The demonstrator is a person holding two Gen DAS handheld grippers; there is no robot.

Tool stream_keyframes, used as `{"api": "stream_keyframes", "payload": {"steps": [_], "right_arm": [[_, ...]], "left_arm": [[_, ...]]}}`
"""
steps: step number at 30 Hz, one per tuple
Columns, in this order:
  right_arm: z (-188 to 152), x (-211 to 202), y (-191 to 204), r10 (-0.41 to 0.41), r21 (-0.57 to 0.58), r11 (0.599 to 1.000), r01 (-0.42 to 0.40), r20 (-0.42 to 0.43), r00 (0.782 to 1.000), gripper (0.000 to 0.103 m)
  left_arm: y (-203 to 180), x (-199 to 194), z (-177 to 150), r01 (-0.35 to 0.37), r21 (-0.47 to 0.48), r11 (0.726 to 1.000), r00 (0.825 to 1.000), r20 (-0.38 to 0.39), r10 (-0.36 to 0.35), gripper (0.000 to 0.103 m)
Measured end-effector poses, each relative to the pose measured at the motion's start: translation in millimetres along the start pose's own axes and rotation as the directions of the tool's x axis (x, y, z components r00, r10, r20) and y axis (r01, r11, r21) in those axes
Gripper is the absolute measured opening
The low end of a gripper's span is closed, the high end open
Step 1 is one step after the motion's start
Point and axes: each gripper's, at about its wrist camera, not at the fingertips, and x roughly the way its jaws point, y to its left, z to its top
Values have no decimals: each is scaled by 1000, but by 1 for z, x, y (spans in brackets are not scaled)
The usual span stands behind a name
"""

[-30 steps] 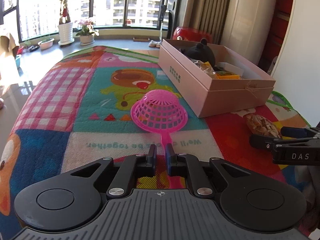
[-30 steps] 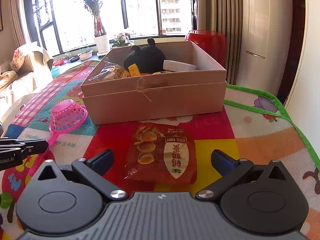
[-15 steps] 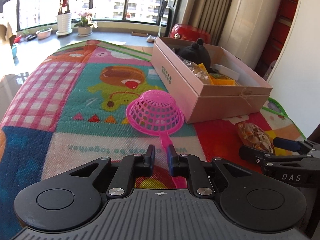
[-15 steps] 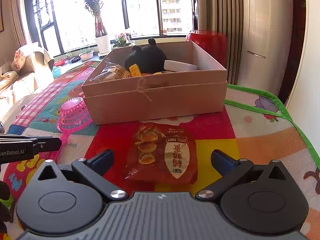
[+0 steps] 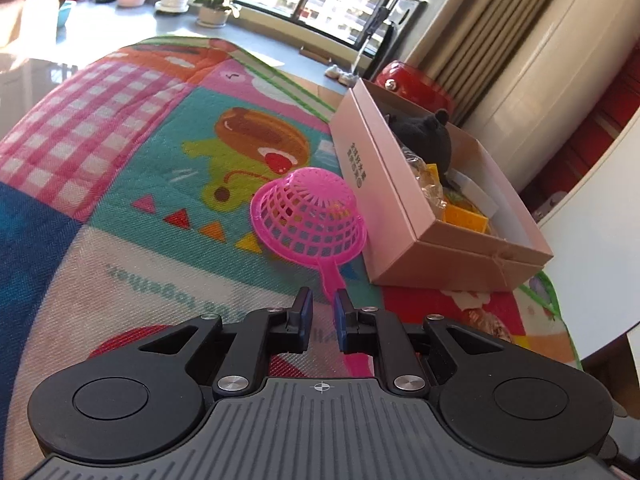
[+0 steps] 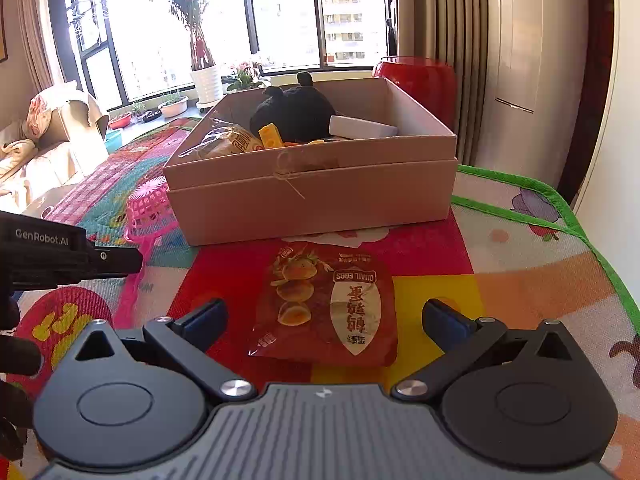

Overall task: Organize objects
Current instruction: 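Lift the pink strainer with the left tool while the right tool lifts the snack bag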

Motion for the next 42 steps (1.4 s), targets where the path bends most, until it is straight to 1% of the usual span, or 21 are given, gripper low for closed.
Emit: {"api": "stream_keyframes", "payload": {"steps": [5, 9, 13, 17, 18, 20, 21, 23, 28, 31, 35, 36, 39, 42], "right_arm": [[0, 0, 0, 1, 0, 1000, -1, 1, 1000, 103], [0, -1, 0, 5, 0, 1000, -5, 3, 1000, 103], [0, -1, 0, 9, -1, 1000, -9, 4, 1000, 103], [0, -2, -1, 12, -1, 1000, -12, 9, 1000, 103], [0, -2, -1, 12, 0, 1000, -12, 9, 1000, 103], [0, -2, -1, 13, 2, 1000, -13, 11, 1000, 103], [0, -3, -1, 14, 3, 1000, -14, 11, 1000, 103], [0, -3, -2, 15, 8, 1000, -16, 14, 1000, 103], [0, -4, -4, 24, 19, 1000, -24, 21, 1000, 103], [1, -3, -4, 24, 17, 1000, -24, 18, 1000, 103], [1, -2, -4, 21, 13, 1000, -21, 12, 1000, 103], [1, -1, -3, 20, 12, 1000, -20, 9, 1000, 103], [1, 0, -3, 17, 9, 1000, -17, 1, 1000, 103], [1, 0, -3, 18, 11, 1000, -18, 2, 1000, 103]], "left_arm": [[-5, 8, 6, -7, -49, 999, 1000, -7, 7, 15], [-10, 16, 8, 17, -78, 997, 1000, -13, -18, 15], [-26, 21, 6, 4, -15, 1000, 1000, -1, -4, 20], [-43, 24, 3, -44, 106, 993, 999, 15, 43, 26], [-47, 25, 2, -60, 142, 988, 998, 21, 58, 30], [-55, 25, -2, -87, 214, 973, 996, 40, 80, 32], [-58, 25, -4, -96, 256, 962, 995, 48, 86, 34], [-63, 25, -10, -119, 326, 938, 992, 75, 100, 34], [-54, 16, -16, -160, 392, 906, 986, 97, 132, 29], [-42, 5, -19, -191, 436, 879, 981, 108, 160, 29], [-24, -11, -20, -241, 512, 825, 970, 118, 211, 30], [-21, -13, -19, -241, 514, 823, 970, 112, 214, 31], [-12, -11, -8, -207, 446, 871, 978, 66, 199, 32], [-13, -2, -1, -219, 382, 898, 976, 82, 202, 30]]}}
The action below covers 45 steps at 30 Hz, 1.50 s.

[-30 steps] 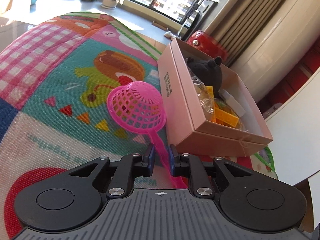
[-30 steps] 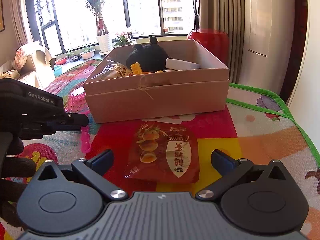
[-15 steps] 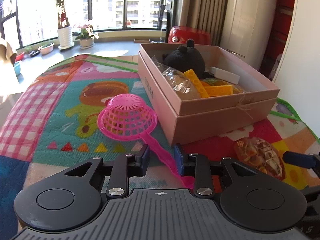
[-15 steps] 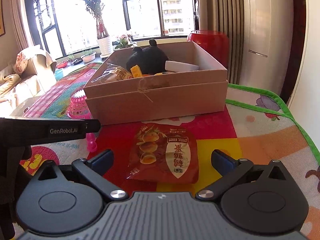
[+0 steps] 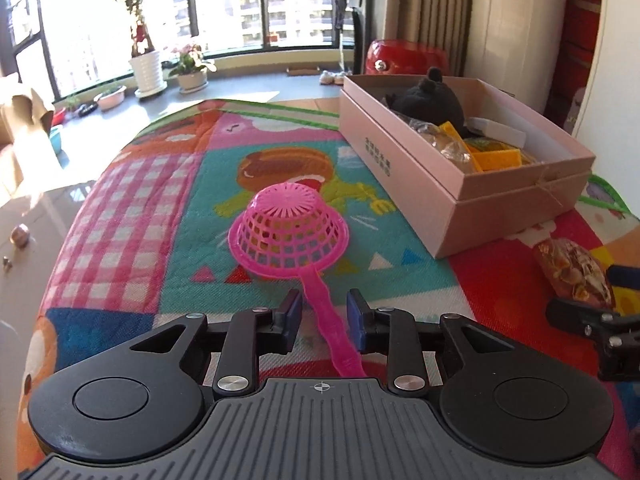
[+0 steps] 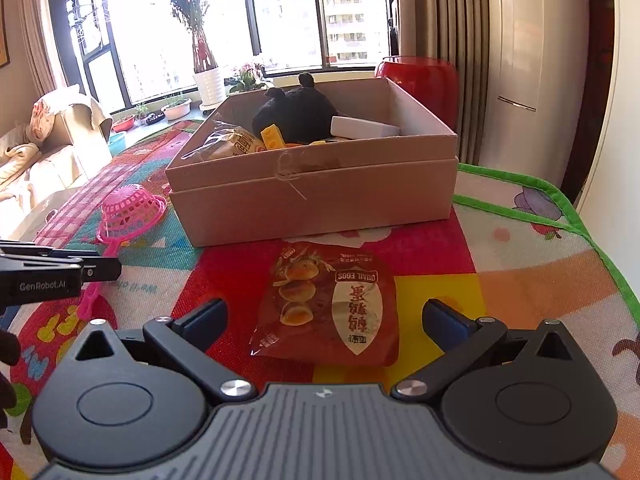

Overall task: Organize objects
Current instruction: 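Lift the pink strainer with the left tool while the right tool lifts the snack bag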

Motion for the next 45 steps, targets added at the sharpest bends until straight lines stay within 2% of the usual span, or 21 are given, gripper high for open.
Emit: {"api": "stream_keyframes", "payload": {"steps": [5, 8, 13, 16, 20, 23, 27, 30, 35, 40, 42, 45], "right_arm": [[0, 1, 0, 3, 1, 1000, -3, -3, 1000, 103], [0, 0, -1, 7, 3, 1000, -7, -3, 1000, 103], [0, 0, -1, 7, 4, 1000, -7, -4, 1000, 103], [1, 2, -3, 14, 7, 1000, -14, -17, 1000, 103], [2, 1, -10, 55, 17, 998, -55, -29, 998, 103], [0, -1, -9, 70, -19, 997, -71, -50, 996, 103], [-7, -7, -1, 71, -117, 990, -80, -77, 994, 103], [-5, -8, -2, 80, -113, 990, -89, -84, 993, 103], [4, 2, 2, -37, -121, 992, 28, -74, 997, 103], [16, 20, 3, -59, -91, 995, 52, -83, 995, 103], [19, 22, 7, -61, -100, 994, 53, -81, 995, 101], [19, 16, 14, -54, -121, 992, 44, -80, 995, 84]], "left_arm": [[-4, 15, 10, -20, -80, 997, 999, 26, 22, 31], [-5, 17, 10, -30, -82, 996, 999, 35, 33, 31], [-2, 13, 3, -22, -71, 997, 998, 61, 26, 22], [-2, 2, -6, 42, -61, 997, 998, 56, -38, 20], [-14, -23, -32, 105, 58, 993, 992, 61, -109, 18], [-18, -41, -51, 135, 116, 984, 987, 69, -143, 18], [-11, -53, -65, 190, 113, 975, 978, 66, -199, 18], [-2, -52, -66, 227, 64, 972, 970, 71, -232, 18], [-2, -53, -67, 232, 45, 972, 969, 78, -235, 18], [-3, -54, -70, 222, 59, 973, 970, 87, -227, 19], [-3, -53, -70, 220, 53, 974, 971, 88, -224, 19], [-3, -53, -69, 218, 46, 975, 972, 85, -221, 19]]}}
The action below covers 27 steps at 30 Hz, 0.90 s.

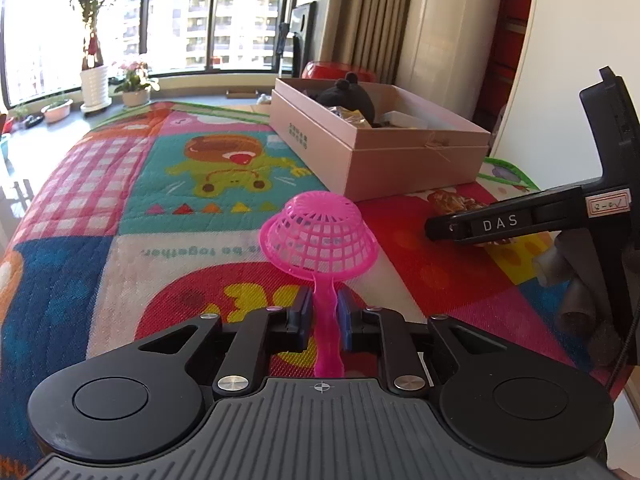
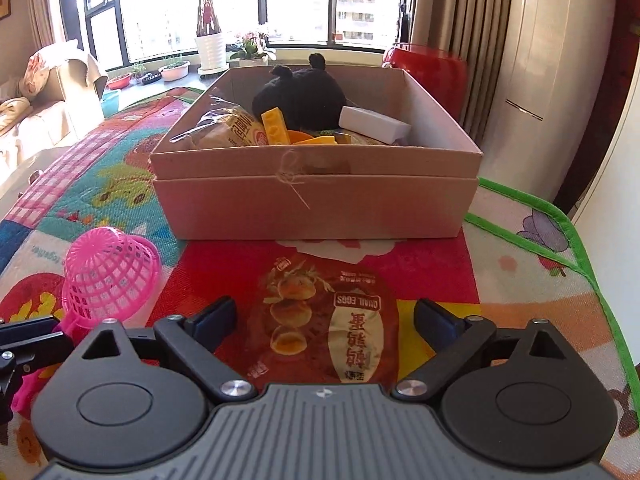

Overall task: Organize objects
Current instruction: 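Lift the pink strainer with the left tool while the right tool lifts the snack bag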

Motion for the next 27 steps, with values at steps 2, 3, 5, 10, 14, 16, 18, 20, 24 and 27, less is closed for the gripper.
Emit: {"api": "stream_keyframes", "payload": {"steps": [2, 3, 5, 10, 14, 16, 18, 20, 24, 27], "right_arm": [[-2, -10, 2, -5, -11, 1000, 5, 0, 1000, 74], [-4, -15, 3, -10, -17, 1000, 10, 10, 1000, 74], [-11, -29, 5, -29, -44, 999, 31, 44, 999, 74], [-30, -65, -1, -2, -34, 999, 5, 87, 996, 74], [-40, -93, -6, 25, -22, 1000, -22, 132, 991, 74], [-44, -102, -7, 23, -30, 999, -18, 159, 987, 74], [-49, -107, -6, 3, -45, 999, 5, 186, 982, 75], [-52, -108, -9, 1, -39, 999, 6, 193, 981, 75], [-57, -109, -19, 25, 3, 1000, -26, 194, 981, 75], [-59, -110, -26, 25, 22, 999, -30, 200, 980, 75]], "left_arm": [[-3, 0, 0, -10, 17, 1000, 1000, 0, 10, 19], [-5, 0, 0, -17, 25, 1000, 1000, 0, 17, 19], [-8, 0, -1, -30, 39, 999, 1000, 3, 30, 18], [-15, -1, 0, -68, 49, 996, 998, 1, 68, 18], [-21, -2, 3, -85, 56, 995, 996, -30, 87, 16], [-23, -4, 5, -69, 45, 997, 996, -52, 71, 15], [-25, -7, 6, -44, 27, 999, 996, -73, 46, 15], [-27, -11, 9, -36, 16, 999, 996, -79, 38, 15], [-35, -21, 25, -25, 2, 1000, 998, -60, 25, 15], [-43, -30, 50, 1, -6, 1000, 1000, -12, -1, 15]]}}
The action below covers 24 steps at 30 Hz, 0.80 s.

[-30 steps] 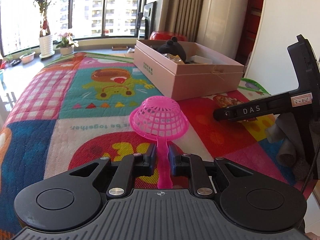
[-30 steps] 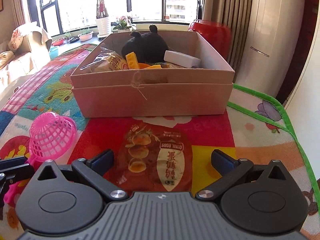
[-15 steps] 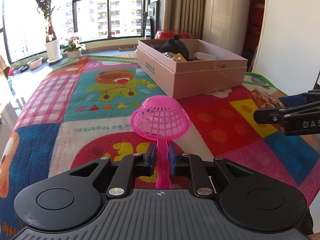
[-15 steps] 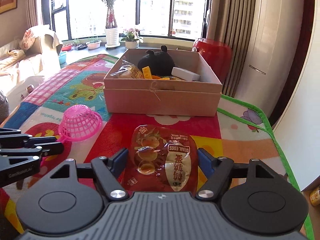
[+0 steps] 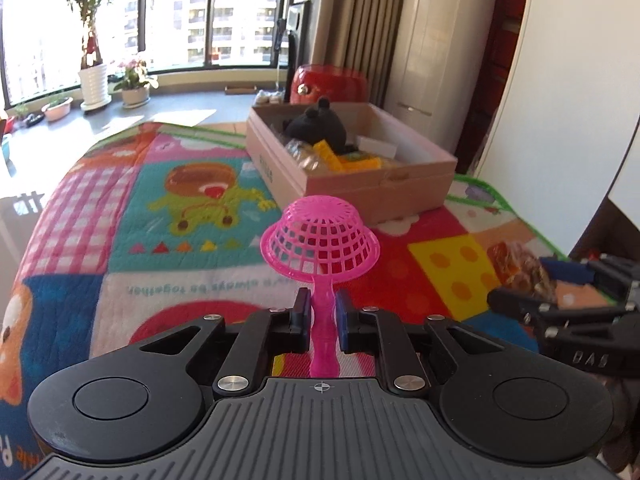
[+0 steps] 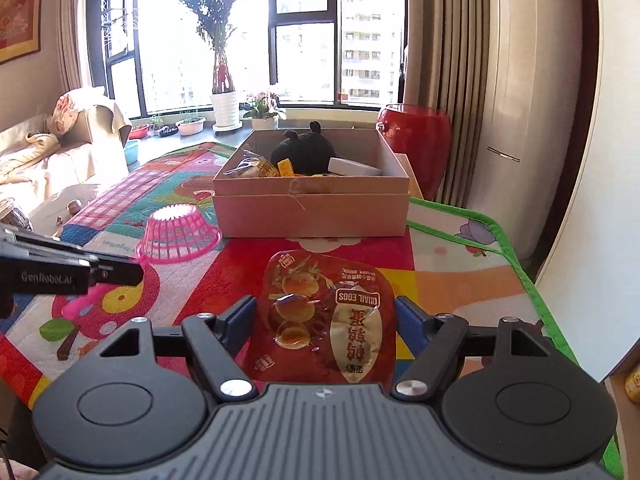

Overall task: Organize objects
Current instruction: 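Lift the pink strainer with the left tool while the right tool lifts the snack bag, then drop the pink strainer into the box with the left tool while the right tool carries the snack bag over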

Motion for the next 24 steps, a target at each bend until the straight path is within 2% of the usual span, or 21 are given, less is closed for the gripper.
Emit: {"api": "stream_keyframes", "payload": {"steps": [5, 9, 11, 13, 15, 17, 19, 21, 24], "right_arm": [[3, 2, -5, 6, 28, 1000, -6, 8, 1000, 75], [0, 8, -3, 22, 34, 999, -22, -2, 1000, 75], [-4, 12, -2, 18, 31, 999, -18, -14, 1000, 75], [-8, 15, -1, 19, 32, 999, -18, -31, 999, 75], [-10, 19, -1, 20, 35, 999, -18, -54, 998, 75], [-11, 21, -2, 13, 31, 999, -11, -65, 998, 75], [-11, 22, -3, 2, 20, 1000, 0, -72, 997, 75], [-11, 24, -3, -1, 11, 1000, 2, -89, 996, 75], [-6, 28, 0, 9, -5, 1000, -10, -116, 993, 75]], "left_arm": [[-21, -3, 70, 50, 2, 999, 990, 135, -50, 15], [-34, 24, 128, 59, -16, 998, 974, 219, -54, 15], [-29, 49, 149, 101, -80, 992, 970, 228, -80, 16], [-20, 89, 160, 143, -153, 978, 976, 185, -114, 17], [-13, 120, 157, 119, -191, 974, 984, 150, -91, 18], [-5, 130, 147, 92, -208, 974, 983, 175, -55, 18], [9, 124, 134, 116, -235, 965, 973, 223, -63, 18], [21, 114, 119, 140, -254, 957, 969, 232, -80, 18], [40, 93, 90, 99, -245, 964, 975, 216, -45, 18]]}}
